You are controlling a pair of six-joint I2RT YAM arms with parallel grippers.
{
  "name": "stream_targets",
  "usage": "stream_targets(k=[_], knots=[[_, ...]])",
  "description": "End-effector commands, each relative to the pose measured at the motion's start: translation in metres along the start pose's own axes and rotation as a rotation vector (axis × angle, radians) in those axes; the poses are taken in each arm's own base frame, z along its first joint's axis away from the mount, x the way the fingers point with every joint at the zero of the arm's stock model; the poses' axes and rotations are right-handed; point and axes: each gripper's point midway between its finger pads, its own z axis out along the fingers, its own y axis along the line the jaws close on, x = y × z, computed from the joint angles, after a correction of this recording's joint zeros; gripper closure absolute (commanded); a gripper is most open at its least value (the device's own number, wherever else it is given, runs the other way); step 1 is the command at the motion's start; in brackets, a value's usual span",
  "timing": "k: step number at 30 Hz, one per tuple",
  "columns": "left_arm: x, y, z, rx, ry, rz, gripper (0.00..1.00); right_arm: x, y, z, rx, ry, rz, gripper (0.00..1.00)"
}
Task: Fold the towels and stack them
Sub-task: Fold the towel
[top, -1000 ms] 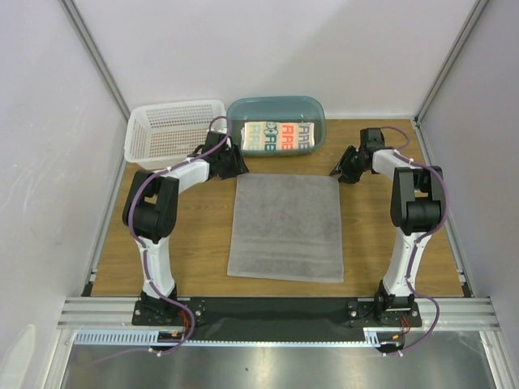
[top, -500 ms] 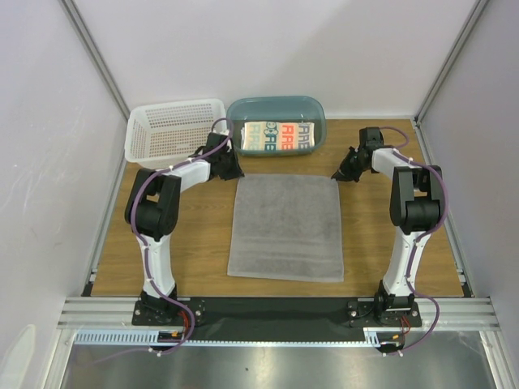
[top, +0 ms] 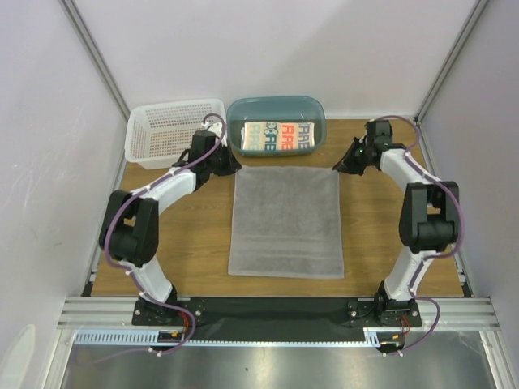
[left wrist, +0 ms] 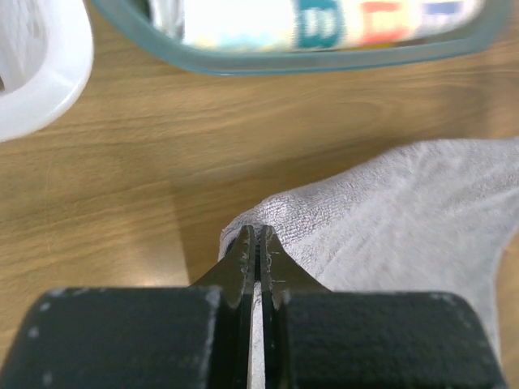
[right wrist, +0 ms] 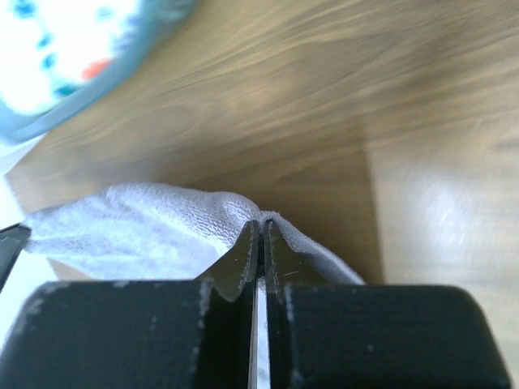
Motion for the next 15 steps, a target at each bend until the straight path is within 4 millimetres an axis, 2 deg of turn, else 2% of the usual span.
stream_targets(k=[1,2,3,4,5,6,7,8,9,10,11,13,14,15], knots=[[-0.026,-0.024,-0.033,0.111,-0.126,0.103,1.0,0.001,0.023,-0.041,-0.068,-0.059,-0.066,1.0],[-0.014,-0.02,-0.037,0.105,-0.115,0.119,1.0,0.002,0.028,-0.055,-0.082,-0.082,-0.082,1.0],[-0.012,-0.019,-0.041,0.102,-0.114,0.128,1.0,0.006,0.027,-0.06,-0.083,-0.085,-0.086,1.0],[-0.013,-0.021,-0.051,0.108,-0.127,0.14,1.0,0.018,0.018,-0.06,-0.069,-0.066,-0.081,1.0],[0.003,-0.015,-0.055,0.098,-0.094,0.151,1.0,0.022,0.018,-0.066,-0.071,-0.068,-0.085,1.0],[0.009,-0.012,-0.059,0.083,-0.086,0.154,1.0,0.025,0.02,-0.077,-0.077,-0.086,-0.095,1.0],[0.004,-0.016,-0.073,0.085,-0.114,0.176,1.0,0.038,0.01,-0.078,-0.06,-0.064,-0.087,1.0],[0.021,-0.009,-0.078,0.07,-0.092,0.177,1.0,0.044,0.008,-0.082,-0.058,-0.06,-0.087,1.0],[0.023,-0.009,-0.086,0.069,-0.11,0.187,0.99,0.048,0.01,-0.093,-0.067,-0.074,-0.096,1.0],[0.027,-0.01,-0.094,0.071,-0.124,0.198,1.0,0.057,0.006,-0.096,-0.063,-0.057,-0.088,1.0],[0.034,-0.01,-0.11,0.067,-0.158,0.222,1.0,0.07,-0.002,-0.096,-0.051,-0.031,-0.079,1.0],[0.038,-0.012,-0.125,0.06,-0.201,0.256,0.99,0.082,-0.001,-0.111,-0.065,-0.035,-0.073,1.0],[0.044,-0.018,-0.14,0.081,-0.241,0.293,1.0,0.089,-0.004,-0.114,-0.065,-0.032,-0.068,1.0],[0.046,-0.023,-0.147,0.098,-0.258,0.315,1.0,0.101,-0.011,-0.115,-0.055,-0.013,-0.056,1.0]])
